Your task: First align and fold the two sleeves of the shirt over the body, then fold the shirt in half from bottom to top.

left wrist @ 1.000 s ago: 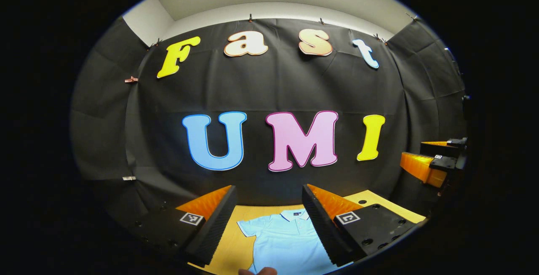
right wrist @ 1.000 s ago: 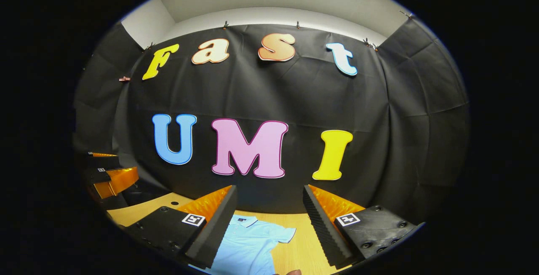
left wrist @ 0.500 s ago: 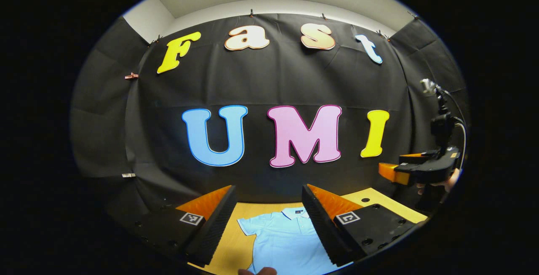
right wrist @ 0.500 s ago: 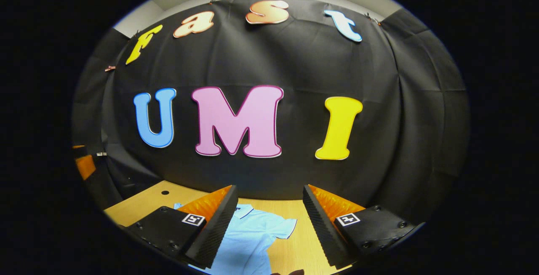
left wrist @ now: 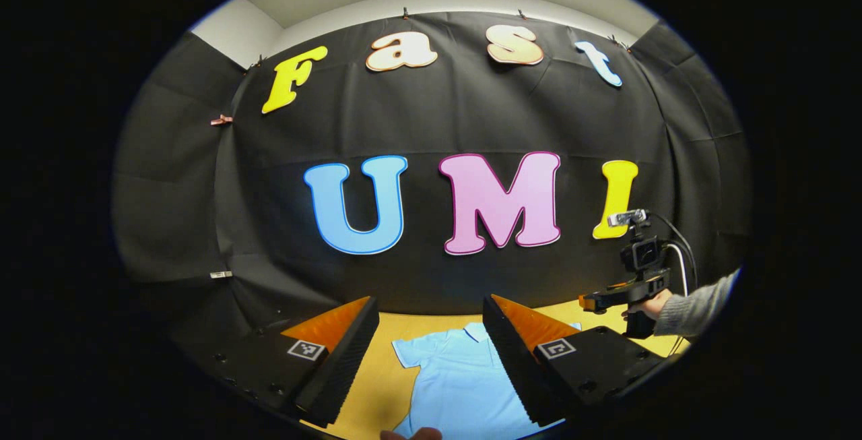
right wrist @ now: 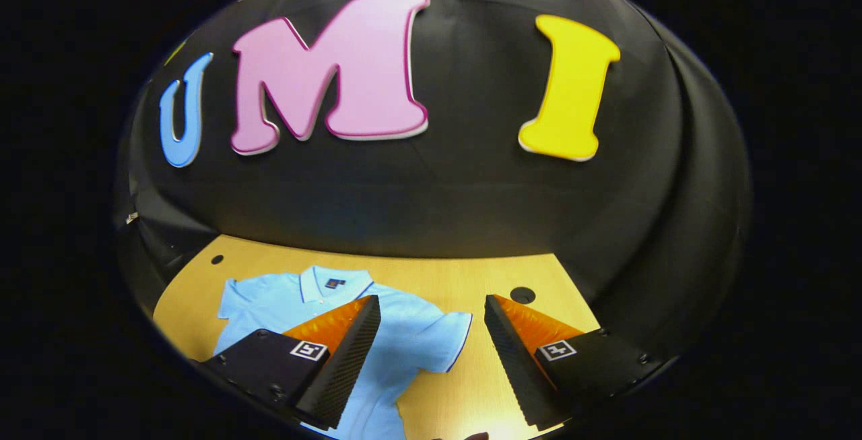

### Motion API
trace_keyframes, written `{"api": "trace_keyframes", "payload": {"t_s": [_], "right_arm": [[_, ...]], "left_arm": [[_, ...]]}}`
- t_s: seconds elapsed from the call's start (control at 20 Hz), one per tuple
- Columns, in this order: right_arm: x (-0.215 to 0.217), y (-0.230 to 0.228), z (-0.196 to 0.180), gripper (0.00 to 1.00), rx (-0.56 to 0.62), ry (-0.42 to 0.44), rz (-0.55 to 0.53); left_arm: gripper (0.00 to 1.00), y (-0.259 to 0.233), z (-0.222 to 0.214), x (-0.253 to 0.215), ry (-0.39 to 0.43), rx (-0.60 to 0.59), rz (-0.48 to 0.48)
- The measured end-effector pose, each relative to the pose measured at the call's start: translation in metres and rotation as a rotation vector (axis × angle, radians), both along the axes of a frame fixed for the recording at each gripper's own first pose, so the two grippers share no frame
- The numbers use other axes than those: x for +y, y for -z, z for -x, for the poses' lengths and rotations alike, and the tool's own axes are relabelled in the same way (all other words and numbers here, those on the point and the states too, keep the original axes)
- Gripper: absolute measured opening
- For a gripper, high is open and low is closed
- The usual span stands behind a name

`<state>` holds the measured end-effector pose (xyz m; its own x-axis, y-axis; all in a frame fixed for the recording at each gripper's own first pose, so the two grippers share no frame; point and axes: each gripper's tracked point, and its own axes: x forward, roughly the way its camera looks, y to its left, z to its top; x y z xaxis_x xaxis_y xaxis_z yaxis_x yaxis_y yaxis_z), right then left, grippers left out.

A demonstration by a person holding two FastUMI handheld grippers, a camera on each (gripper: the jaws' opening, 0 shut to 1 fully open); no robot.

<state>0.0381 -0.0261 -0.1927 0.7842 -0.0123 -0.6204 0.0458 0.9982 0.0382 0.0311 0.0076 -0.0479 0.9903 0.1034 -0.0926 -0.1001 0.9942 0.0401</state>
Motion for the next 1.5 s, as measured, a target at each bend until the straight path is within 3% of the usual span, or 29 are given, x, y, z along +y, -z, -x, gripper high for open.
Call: {"api": "trace_keyframes", "payload": {"t_s": [0.55, 0.9, 1.1, 1.15, 1.25, 1.45, 1.5], "right_arm": [[-0.002, 0.07, 0.022, 0.98, 0.289, 0.134, -0.063], [-0.005, 0.081, 0.031, 0.98, 0.366, 0.151, -0.058], [-0.011, 0.084, 0.029, 0.89, 0.37, 0.154, -0.024], [-0.013, 0.081, 0.029, 0.79, 0.364, 0.148, -0.02], [-0.013, 0.08, 0.029, 0.73, 0.368, 0.145, -0.027], [-0.003, 0.084, 0.029, 0.2, 0.369, 0.129, -0.032], [-0.003, 0.084, 0.028, 0.13, 0.364, 0.119, -0.018]], "left_arm": [[0.98, 0.023, 0.026, 0.013, -0.094, 0.076, -0.02], [0.98, 0.032, 0.025, 0.016, -0.109, 0.104, -0.023], [0.99, 0.035, 0.022, 0.015, -0.105, 0.11, -0.023], [0.99, 0.036, 0.021, 0.014, -0.104, 0.112, -0.022], [0.99, 0.039, 0.02, 0.016, -0.103, 0.117, -0.02], [0.99, 0.043, 0.019, 0.019, -0.098, 0.125, -0.02], [0.98, 0.045, 0.018, 0.02, -0.098, 0.127, -0.02]]}}
